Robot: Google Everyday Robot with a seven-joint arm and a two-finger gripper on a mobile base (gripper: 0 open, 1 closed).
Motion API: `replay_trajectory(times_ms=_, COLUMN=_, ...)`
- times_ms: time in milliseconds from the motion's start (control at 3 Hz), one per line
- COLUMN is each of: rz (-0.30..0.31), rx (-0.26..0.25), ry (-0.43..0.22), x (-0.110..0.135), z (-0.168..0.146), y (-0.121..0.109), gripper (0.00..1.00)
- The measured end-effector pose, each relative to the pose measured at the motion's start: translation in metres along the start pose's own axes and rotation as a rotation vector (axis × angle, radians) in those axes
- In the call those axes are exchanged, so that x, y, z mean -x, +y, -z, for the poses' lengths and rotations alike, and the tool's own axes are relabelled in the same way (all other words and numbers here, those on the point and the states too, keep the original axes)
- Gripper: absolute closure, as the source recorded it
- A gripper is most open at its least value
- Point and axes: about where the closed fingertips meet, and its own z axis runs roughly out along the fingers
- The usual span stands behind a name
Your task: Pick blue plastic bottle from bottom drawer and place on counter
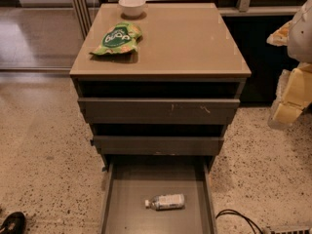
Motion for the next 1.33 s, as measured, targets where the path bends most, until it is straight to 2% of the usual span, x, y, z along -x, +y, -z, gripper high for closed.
replay_trajectory(times_ms=333, rz=0.0, rx=0.0, ry=0.0, x=0.0, z=0.0, y=0.0, gripper=0.0)
replay_trajectory(times_ms=667, rz=-0.006, rx=-0.006, ry=-0.001, x=-0.008, z=-0.014, y=0.014, gripper=0.0)
replay_trajectory(times_ms=1000, rz=-0.022, rx=-0.009, ry=-0.038, x=-0.023, z=-0.047, y=0.047, gripper=0.0)
replay_trajectory(times_ms=1333, rz=-0.033, rx=0.028, ry=-0.112, x=-0.034, z=-0.105, y=0.086, gripper=0.0)
